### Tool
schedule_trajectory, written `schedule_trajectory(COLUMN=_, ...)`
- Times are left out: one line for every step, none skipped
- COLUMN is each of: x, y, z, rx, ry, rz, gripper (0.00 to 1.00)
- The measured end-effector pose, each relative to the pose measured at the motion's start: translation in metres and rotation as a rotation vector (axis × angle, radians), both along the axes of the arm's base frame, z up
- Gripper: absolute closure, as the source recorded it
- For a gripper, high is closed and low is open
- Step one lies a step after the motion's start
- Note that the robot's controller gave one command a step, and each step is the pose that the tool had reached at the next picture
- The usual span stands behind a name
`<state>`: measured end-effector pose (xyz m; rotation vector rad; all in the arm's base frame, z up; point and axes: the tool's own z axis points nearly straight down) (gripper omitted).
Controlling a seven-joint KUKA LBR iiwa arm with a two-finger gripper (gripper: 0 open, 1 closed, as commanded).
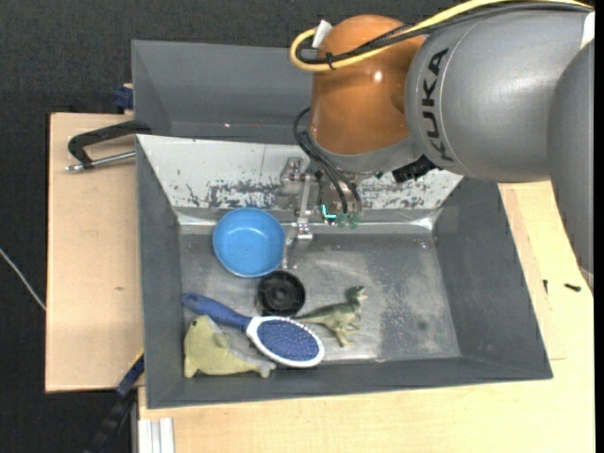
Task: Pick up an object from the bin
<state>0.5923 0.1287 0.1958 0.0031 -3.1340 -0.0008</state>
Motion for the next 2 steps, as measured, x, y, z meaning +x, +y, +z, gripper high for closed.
schedule_trajectory(x=-0.006, y=0.042, z=-0.126, rx=0.003, ry=-0.012, rz=0.010, gripper=0.00)
schedule_trajectory(x=-0.017, y=0.035, z=-0.094, rx=0.002, ry=-0.011, rz=-0.110, gripper=0.00)
